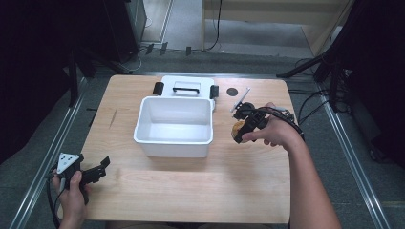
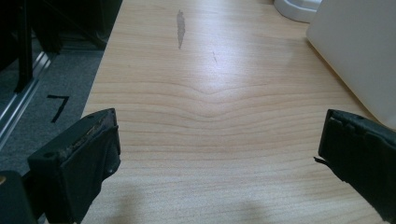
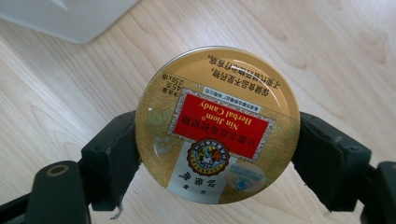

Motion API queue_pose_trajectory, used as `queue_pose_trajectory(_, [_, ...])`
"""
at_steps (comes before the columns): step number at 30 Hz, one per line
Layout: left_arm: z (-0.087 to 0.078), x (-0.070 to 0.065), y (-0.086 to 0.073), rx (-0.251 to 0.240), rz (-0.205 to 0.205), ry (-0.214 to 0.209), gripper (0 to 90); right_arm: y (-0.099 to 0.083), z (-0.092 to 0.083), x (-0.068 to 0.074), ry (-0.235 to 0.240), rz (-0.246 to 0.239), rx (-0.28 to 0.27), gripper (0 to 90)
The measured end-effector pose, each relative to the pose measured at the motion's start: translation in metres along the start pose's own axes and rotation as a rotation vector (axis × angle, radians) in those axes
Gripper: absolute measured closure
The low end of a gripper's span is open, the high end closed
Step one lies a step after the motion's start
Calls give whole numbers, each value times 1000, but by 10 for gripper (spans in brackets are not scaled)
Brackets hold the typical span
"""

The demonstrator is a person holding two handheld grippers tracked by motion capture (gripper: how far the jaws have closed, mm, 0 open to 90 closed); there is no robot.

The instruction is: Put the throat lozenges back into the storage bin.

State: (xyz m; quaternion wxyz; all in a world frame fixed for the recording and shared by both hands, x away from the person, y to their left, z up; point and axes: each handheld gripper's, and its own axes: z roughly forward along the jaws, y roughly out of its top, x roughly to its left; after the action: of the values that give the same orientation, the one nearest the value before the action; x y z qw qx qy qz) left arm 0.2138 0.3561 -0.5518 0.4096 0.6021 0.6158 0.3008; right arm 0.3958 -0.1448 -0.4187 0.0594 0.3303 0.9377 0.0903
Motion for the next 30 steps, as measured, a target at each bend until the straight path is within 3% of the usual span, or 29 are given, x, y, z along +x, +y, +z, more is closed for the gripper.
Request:
queue_pose_trajectory(14, [0,0,0,1,-2,-3,0,23,-21,6,-14,-69,-3,207])
queue_pose_trajectory(30, [0,0,0,2,-4,-6,0,55,-48,23,-36,-155,-10,207])
